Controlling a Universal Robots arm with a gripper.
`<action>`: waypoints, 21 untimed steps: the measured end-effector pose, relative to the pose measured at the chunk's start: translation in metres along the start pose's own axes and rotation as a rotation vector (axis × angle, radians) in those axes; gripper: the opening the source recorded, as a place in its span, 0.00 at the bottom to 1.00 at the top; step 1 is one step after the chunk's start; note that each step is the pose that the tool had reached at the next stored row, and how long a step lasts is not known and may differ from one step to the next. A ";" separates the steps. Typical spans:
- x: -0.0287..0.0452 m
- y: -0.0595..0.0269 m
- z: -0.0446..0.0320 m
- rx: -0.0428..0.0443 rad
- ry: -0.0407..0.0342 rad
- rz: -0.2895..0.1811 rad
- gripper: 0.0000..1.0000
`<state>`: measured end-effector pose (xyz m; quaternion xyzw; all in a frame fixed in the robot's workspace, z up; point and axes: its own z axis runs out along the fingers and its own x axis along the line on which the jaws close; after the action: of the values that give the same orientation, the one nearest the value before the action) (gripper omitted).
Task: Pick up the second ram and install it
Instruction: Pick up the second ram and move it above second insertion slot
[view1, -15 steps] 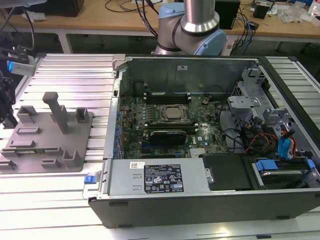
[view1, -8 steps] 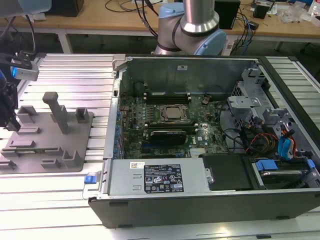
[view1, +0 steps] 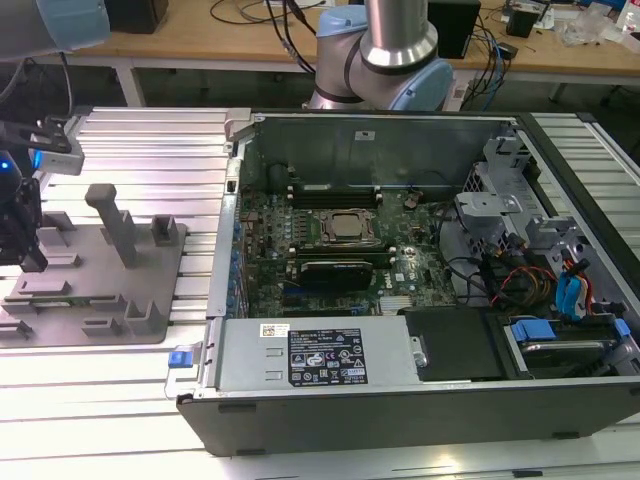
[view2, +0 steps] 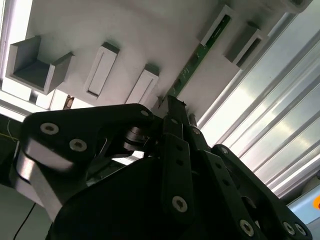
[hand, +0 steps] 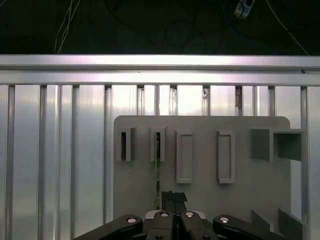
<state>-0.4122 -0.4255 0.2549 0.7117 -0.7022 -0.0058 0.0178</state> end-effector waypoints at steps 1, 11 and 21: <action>0.0012 -0.0001 0.0031 0.0000 0.0002 -0.005 0.08; 0.0103 -0.0005 0.0188 0.0017 -0.0001 -0.011 0.08; 0.0112 -0.0005 0.0262 0.0103 0.0001 -0.011 0.22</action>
<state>-0.4124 -0.4371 0.2288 0.7157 -0.6983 -0.0022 0.0142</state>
